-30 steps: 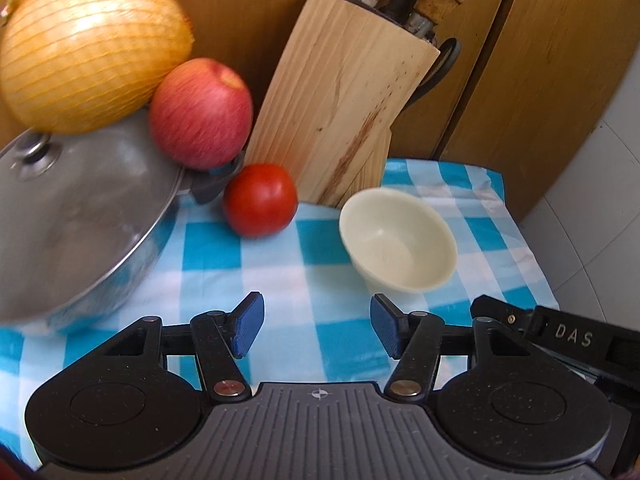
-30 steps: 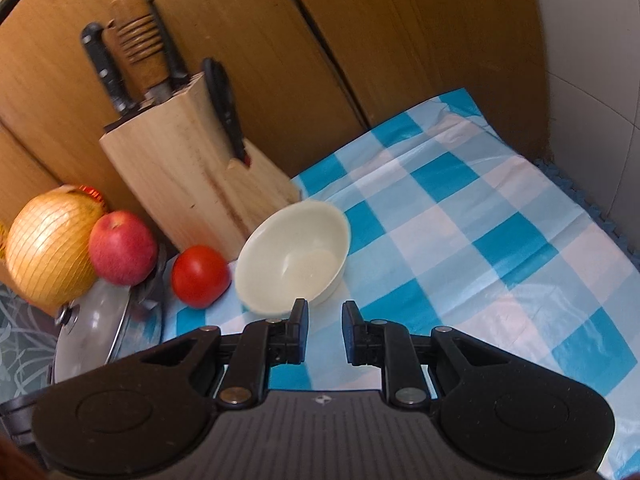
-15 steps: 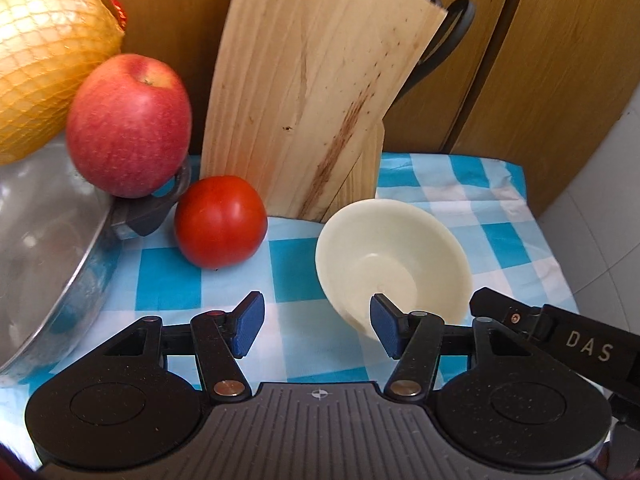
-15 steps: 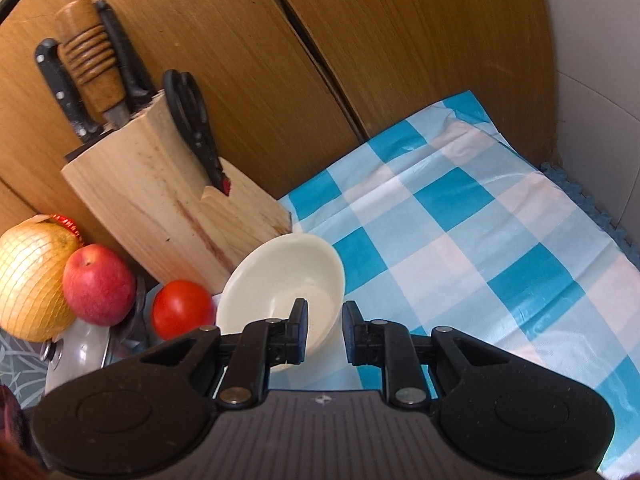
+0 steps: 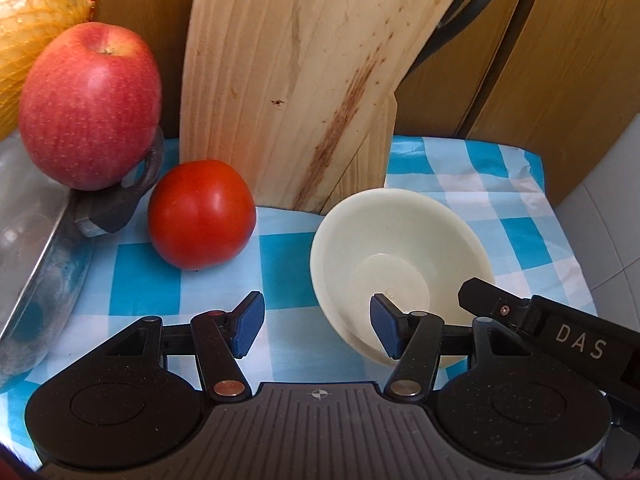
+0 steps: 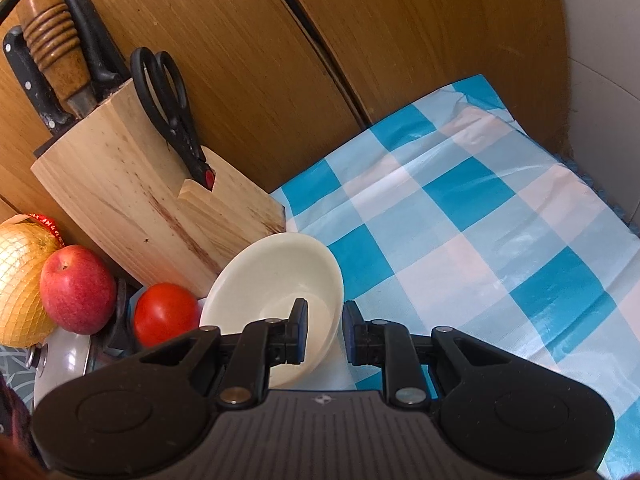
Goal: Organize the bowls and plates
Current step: 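Move both grippers to the cream bowl by the knife block and grasp its rim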
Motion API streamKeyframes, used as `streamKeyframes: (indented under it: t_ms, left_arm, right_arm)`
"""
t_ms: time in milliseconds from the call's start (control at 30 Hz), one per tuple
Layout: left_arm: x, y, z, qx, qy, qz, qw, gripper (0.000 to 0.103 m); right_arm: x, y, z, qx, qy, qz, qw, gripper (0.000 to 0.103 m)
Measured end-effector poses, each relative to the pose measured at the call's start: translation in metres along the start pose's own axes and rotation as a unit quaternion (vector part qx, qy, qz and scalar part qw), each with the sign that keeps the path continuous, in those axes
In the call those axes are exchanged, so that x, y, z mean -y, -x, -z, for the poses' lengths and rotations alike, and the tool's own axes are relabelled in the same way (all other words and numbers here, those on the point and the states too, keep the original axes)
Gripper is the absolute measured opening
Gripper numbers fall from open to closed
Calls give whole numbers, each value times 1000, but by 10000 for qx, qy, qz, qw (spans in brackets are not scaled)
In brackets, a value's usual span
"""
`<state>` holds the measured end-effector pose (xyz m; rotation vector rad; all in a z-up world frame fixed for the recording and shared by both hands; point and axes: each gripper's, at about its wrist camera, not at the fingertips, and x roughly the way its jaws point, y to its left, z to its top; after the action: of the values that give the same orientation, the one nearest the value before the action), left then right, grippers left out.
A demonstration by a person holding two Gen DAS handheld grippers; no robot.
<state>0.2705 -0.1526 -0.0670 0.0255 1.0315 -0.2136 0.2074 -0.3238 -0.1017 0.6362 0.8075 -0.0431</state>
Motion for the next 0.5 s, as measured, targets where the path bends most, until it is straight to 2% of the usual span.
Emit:
streamKeyframes:
  t_ms: [200, 267, 400, 500]
  left_arm:
    - [2, -10, -1, -60, 74, -9, 10000, 64]
    - [4, -16, -1, -113, 83, 6, 9999, 60]
    - [5, -22, 0, -173, 142, 48, 9997, 52]
    - [8, -22, 1, -204, 22, 114, 9997, 37]
  right_arm:
    - [-1, -8, 0, -95, 33, 38, 9999, 18]
    - [-1, -11, 1, -151, 28, 57, 9999, 18]
    - [-1, -13, 1, -236, 48, 31, 9997, 11]
    - [-2, -11, 1, -253, 102, 20, 9996, 10]
